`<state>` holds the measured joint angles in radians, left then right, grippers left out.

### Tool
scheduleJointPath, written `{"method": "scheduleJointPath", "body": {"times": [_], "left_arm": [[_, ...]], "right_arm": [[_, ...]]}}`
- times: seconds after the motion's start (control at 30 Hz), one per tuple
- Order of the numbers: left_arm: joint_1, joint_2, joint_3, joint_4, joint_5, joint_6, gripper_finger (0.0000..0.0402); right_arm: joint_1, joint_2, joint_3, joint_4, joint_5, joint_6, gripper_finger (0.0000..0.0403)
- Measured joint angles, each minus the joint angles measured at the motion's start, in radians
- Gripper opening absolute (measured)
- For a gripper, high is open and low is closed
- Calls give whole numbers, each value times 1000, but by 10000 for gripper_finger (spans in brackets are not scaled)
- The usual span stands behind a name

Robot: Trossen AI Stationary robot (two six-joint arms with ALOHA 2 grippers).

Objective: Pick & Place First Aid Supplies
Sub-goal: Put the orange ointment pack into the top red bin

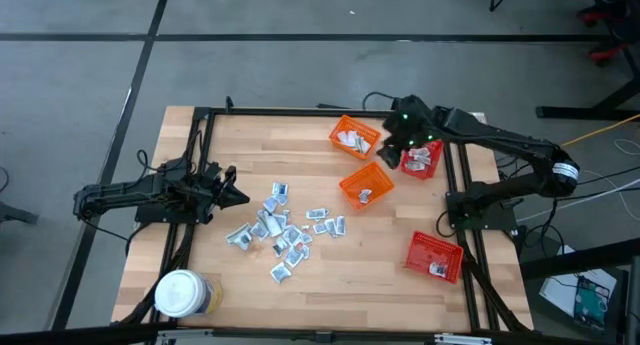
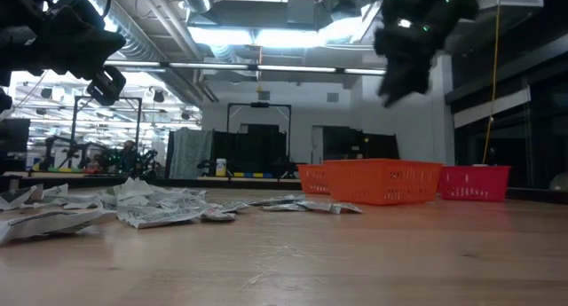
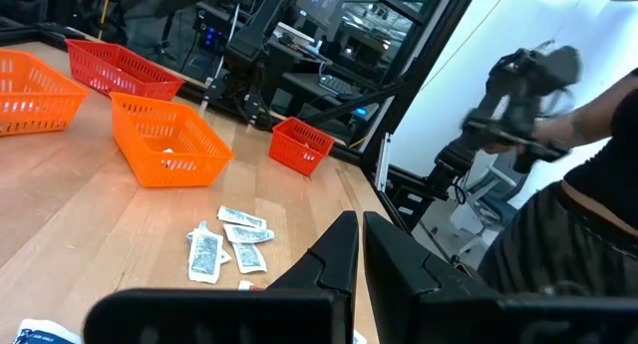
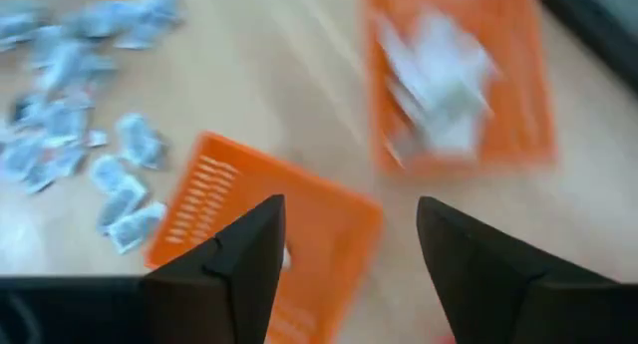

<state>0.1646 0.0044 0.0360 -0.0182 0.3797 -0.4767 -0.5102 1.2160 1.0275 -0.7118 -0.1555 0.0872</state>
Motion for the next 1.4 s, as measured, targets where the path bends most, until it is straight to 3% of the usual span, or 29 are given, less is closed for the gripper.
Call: {"method": "scheduleJointPath", "body": {"times": [0.27, 0.57, 0.8, 1.07, 1.4], "left_arm": [[0, 0, 0, 0, 0, 0, 16], [0, 0, 0, 0, 0, 0, 16], [0, 0, 0, 0, 0, 0, 15], [0, 0, 0, 0, 0, 0, 15], [0, 0, 0, 0, 0, 0, 15]], "right_arm": [[255, 0, 0, 269, -85, -254, 227], [480, 6, 0, 313, -84, -410, 227], [618, 81, 0, 312, -83, -433, 227], [675, 260, 0, 363, -77, -431, 227], [674, 503, 0, 597, 44, -414, 227]]}}
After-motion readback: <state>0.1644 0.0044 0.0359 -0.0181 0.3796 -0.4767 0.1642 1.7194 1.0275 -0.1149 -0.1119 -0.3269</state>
